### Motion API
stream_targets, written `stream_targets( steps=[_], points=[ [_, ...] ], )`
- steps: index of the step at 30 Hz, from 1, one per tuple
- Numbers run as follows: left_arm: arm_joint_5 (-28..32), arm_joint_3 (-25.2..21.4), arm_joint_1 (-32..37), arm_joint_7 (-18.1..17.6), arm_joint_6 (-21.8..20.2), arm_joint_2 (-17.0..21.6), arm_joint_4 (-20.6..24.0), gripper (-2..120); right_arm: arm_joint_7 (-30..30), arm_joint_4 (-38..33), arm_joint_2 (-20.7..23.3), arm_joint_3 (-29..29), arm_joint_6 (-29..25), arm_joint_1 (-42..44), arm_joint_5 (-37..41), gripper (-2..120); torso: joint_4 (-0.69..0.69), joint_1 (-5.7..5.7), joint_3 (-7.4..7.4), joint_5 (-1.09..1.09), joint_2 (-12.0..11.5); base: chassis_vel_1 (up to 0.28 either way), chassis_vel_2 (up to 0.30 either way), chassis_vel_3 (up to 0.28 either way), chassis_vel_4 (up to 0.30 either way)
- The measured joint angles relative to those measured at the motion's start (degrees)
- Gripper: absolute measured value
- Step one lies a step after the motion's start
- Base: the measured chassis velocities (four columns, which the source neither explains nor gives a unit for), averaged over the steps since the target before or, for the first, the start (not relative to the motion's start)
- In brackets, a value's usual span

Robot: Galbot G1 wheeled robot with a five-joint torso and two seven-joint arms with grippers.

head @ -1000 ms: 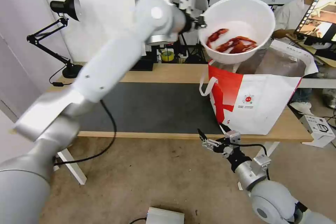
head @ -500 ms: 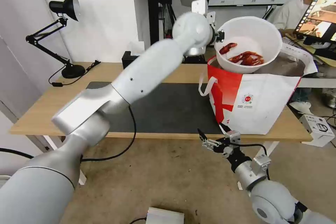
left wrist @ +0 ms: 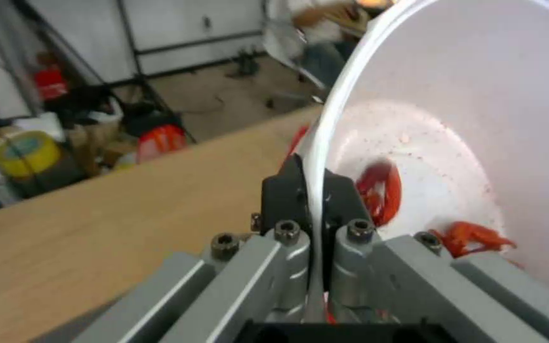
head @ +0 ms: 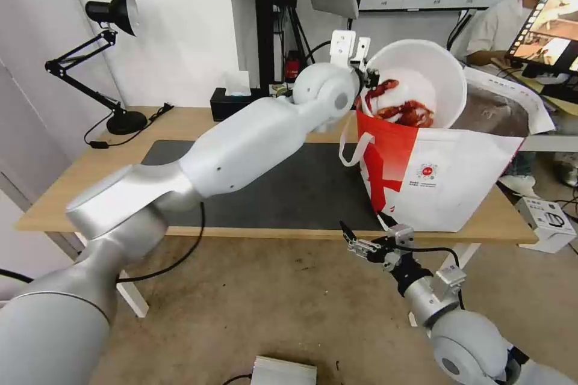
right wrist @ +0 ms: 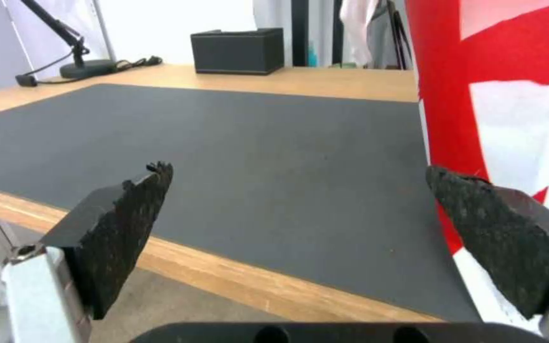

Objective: Pick up the trash from the table and place it into the takeout bag.

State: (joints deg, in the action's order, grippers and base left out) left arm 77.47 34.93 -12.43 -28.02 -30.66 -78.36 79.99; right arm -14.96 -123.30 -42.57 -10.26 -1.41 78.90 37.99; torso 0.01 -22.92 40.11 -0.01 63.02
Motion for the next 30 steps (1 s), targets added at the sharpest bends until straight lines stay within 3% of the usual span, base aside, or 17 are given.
stream_targets(
  steps=[6, 13, 14, 16, 21, 22, 23, 25, 26, 27, 30],
  points=[
    [2.23, 0.13, -0.08, 2.81, -5.89, -0.24, 1.01, 0, 0.00, 0.00, 0.00, 0.00, 0.00, 0.00, 0.00, 100, -0.01, 0.00, 0.00, 0.00, 0.00, 0.000, 0.000, 0.000, 0.000],
    [2.59, -0.07, -0.26, 2.91, -7.38, -1.57, -0.11, 8, 0.00, 0.00, 0.00, 0.00, 0.00, 0.00, 0.00, 100, -0.01, 0.00, 0.00, 0.00, 0.00, 0.000, 0.000, 0.000, 0.000],
    [2.60, -0.14, -0.24, 2.91, -7.50, -1.88, -0.40, 17, 0.00, 0.00, 0.00, 0.00, 0.00, 0.00, 0.00, 100, -0.01, 0.00, 0.00, 0.00, 0.00, 0.000, 0.000, 0.000, 0.000],
    [2.59, -0.14, -0.19, 2.91, -7.53, -2.03, -0.60, 21, 0.00, 0.00, 0.00, 0.00, 0.00, 0.00, 0.00, 100, -0.02, 0.00, 0.00, 0.00, 0.00, 0.000, 0.000, 0.000, 0.000],
    [2.42, -0.58, 0.01, 2.89, -7.47, -1.95, -0.84, 43, 0.00, 0.00, 0.00, 0.00, 0.00, 0.00, 0.00, 100, -0.01, 0.00, 0.00, 0.01, 0.00, 0.000, 0.000, 0.000, 0.000],
    [-0.16, -1.58, 0.23, 2.90, -4.07, -0.76, 0.18, 55, 0.00, 0.00, 0.00, 0.00, 0.00, 0.00, 0.00, 100, -0.03, 0.00, 0.00, 0.01, 0.00, 0.000, 0.000, 0.000, 0.000],
    [-0.16, -1.58, 0.23, 2.90, -4.07, -0.76, 0.18, 55, 0.00, 0.00, 0.00, 0.00, 0.00, 0.00, 0.00, 100, -0.03, 0.00, 0.00, 0.01, 0.00, 0.000, 0.000, 0.000, 0.000],
    [-5.87, -2.54, 1.83, 4.96, 9.18, 5.51, 6.01, 75, -0.01, 0.00, 0.00, 0.00, 0.00, 0.00, 0.00, 100, -0.02, 0.00, 0.00, 0.00, 0.00, 0.000, 0.000, 0.000, 0.000],
    [-7.16, -2.94, 2.61, 5.24, 11.87, 7.54, 7.75, 80, 0.00, 0.00, 0.00, 0.00, 0.00, 0.00, 0.00, 100, 0.00, 0.00, 0.00, 0.00, 0.00, 0.000, 0.000, 0.000, 0.000],
    [-7.16, -2.94, 2.61, 5.24, 11.87, 7.54, 7.75, 80, 0.00, 0.00, 0.00, 0.00, 0.00, 0.00, 0.00, 100, 0.00, 0.00, 0.00, 0.00, 0.00, 0.000, 0.000, 0.000, 0.000],
    [-9.00, -5.03, 6.18, 5.90, 17.28, 13.90, 13.54, 93, 0.00, 0.00, 0.00, 0.00, 0.00, 0.00, 0.00, 100, -0.01, 0.00, 0.00, -0.01, 0.00, 0.000, 0.000, 0.000, 0.000]
  ],
)
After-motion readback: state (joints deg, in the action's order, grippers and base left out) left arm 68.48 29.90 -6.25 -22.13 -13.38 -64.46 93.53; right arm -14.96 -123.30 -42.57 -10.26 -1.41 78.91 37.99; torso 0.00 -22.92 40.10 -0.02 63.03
